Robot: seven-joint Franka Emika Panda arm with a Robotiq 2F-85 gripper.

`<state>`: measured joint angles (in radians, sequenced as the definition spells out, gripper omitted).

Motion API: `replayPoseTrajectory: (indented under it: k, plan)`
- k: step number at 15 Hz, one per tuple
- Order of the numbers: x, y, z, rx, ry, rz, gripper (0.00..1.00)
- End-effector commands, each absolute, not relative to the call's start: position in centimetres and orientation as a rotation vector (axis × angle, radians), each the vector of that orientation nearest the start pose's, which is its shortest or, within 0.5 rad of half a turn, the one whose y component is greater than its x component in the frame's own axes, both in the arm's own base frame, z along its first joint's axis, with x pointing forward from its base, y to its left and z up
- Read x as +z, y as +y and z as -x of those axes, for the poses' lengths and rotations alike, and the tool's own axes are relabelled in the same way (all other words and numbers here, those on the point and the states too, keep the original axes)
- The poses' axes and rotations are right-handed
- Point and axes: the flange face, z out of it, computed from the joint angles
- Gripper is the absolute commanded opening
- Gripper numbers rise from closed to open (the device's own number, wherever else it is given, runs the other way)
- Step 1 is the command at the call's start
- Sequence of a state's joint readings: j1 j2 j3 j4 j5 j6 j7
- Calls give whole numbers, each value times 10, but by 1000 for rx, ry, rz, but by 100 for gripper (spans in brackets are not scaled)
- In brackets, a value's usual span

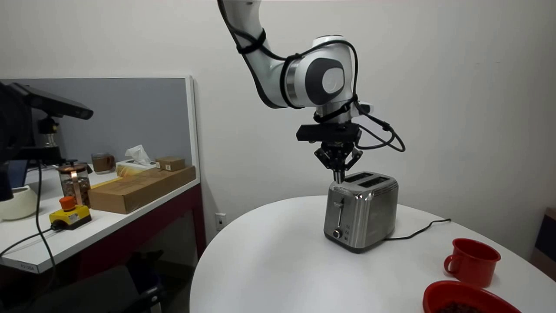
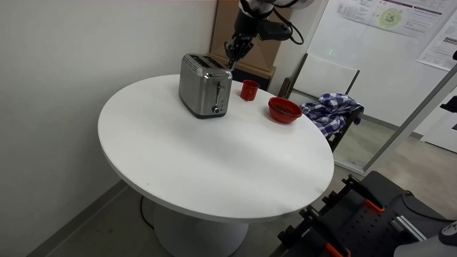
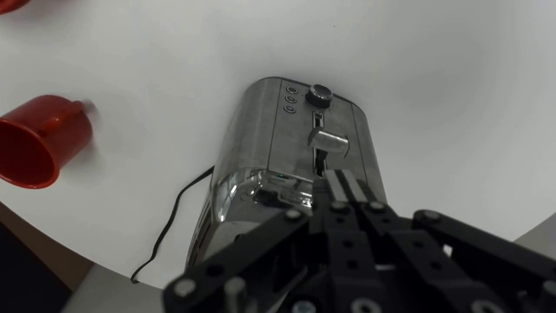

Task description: Push down the switch on the toaster

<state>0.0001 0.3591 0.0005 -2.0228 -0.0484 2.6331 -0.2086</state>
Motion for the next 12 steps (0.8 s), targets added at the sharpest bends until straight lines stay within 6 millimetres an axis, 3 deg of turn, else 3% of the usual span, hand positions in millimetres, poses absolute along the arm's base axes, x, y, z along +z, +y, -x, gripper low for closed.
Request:
replayPoseTrajectory:
  k: [1, 12]
  plan:
    - [282, 9, -642, -406, -373, 3154, 0]
    - [223, 14, -660, -410, -390, 3193, 0]
